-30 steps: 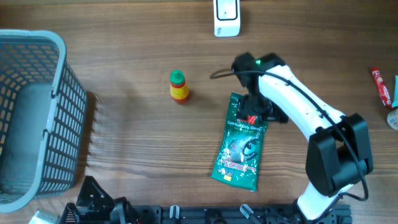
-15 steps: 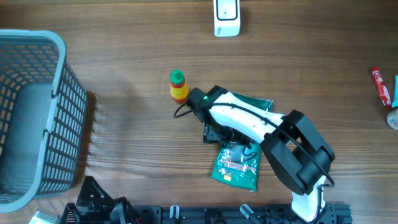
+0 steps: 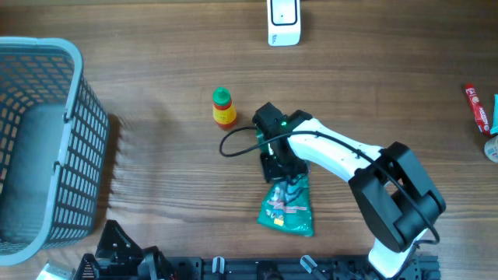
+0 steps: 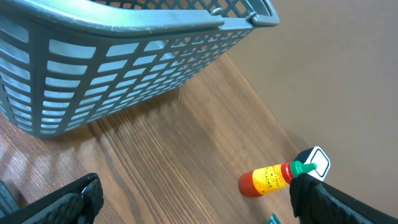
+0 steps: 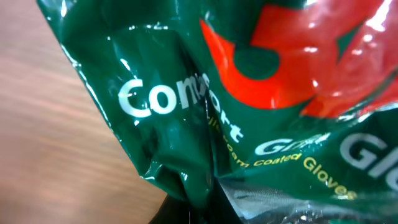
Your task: Scan the item barcode
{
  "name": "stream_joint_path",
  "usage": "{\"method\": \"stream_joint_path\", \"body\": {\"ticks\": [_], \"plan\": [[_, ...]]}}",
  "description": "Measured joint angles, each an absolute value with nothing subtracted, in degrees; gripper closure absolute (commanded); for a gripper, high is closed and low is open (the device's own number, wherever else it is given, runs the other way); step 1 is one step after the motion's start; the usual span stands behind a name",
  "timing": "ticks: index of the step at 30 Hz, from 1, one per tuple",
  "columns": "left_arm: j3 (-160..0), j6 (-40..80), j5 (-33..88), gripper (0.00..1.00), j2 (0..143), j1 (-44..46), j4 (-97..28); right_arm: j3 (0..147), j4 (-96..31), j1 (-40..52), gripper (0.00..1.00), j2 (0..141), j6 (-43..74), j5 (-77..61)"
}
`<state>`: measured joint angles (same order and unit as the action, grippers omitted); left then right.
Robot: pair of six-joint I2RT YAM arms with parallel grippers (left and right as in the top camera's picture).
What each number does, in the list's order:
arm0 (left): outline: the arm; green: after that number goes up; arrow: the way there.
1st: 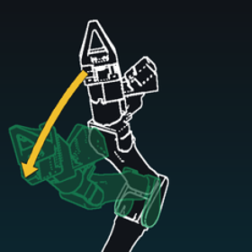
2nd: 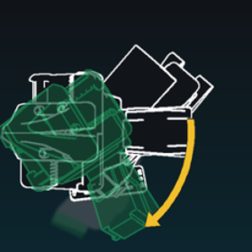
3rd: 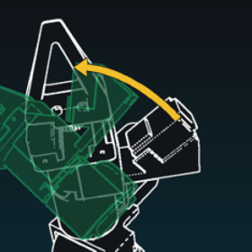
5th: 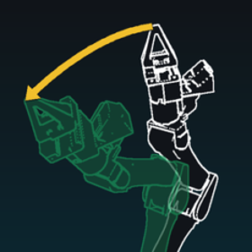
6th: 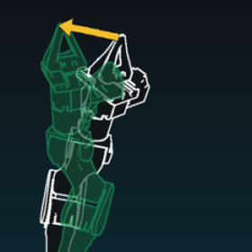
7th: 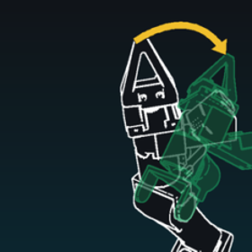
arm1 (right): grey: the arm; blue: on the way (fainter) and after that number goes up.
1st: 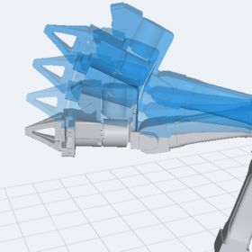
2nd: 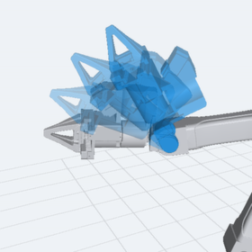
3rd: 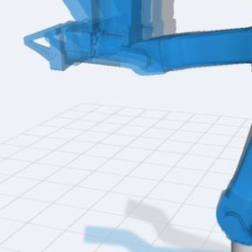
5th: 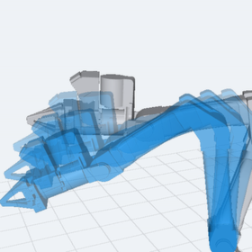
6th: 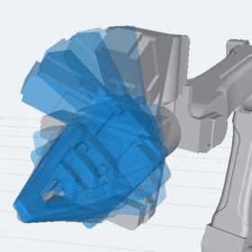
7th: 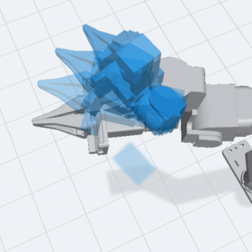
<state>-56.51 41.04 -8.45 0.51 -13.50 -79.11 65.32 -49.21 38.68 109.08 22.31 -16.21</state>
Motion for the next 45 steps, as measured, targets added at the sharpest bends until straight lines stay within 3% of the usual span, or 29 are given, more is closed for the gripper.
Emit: {"method": "stream_joint_path", "body": {"ticks": [3, 8, 13, 20, 24, 26, 27, 29, 34, 37, 45], "plan": [[-56.51, 41.04, -8.45, 0.0, 0.51, -13.5, -79.09, 63.72, -49.45, 38.68, 0.96, 105.69, 13.23, -27.4], [-56.51, 41.04, -8.45, 0.0, 0.51, -13.5, -79.11, 63.57, -55.02, 38.35, 0.96, 85.6, -4.69, -52.25], [-56.51, 41.04, -8.45, 0.0, 0.51, -13.5, -79.11, 63.57, -51.11, 38.22, 0.95, 83.88, -23.66, -73.73], [-56.51, 41.04, -8.45, 0.0, 0.51, -13.5, -79.11, 63.55, -40.77, 38.2, 0.95, 83.85, -31.09, -89.21], [-56.51, 41.04, -8.43, 0.0, 0.51, -13.5, -79.02, 63.33, -26.02, 38.2, 0.96, 83.88, -14.24, -89.34], [-56.47, 41.04, -8.43, 0.0, 0.51, -13.5, -79.13, 63.24, -14.17, 38.02, 0.96, 83.88, 5.17, -89.36], [-56.45, 41.04, -8.45, 0.0, 0.54, -13.5, -79.07, 63.24, -6.85, 37.56, 0.96, 83.88, 20.45, -89.36], [-56.47, 41.04, -8.45, 0.0, 0.51, -13.5, -79.18, 63.16, -0.71, 37.04, 0.96, 83.83, 37.47, -89.36], [-56.47, 41.04, -8.45, 0.0, 0.51, -13.5, -79.11, 63.18, 4.34, 33.87, 0.96, 83.77, 75.16, -89.34], [-56.47, 41.04, -8.45, 0.0, 0.51, -13.5, -79.11, 63.18, 4.36, 29.36, 0.96, 83.77, 74.24, -89.34], [-56.47, 41.04, -8.45, 0.0, 0.51, -13.5, -79.11, 55.07, -2.83, 25.65, 0.96, 83.68, 35.24, -82.41]]}}
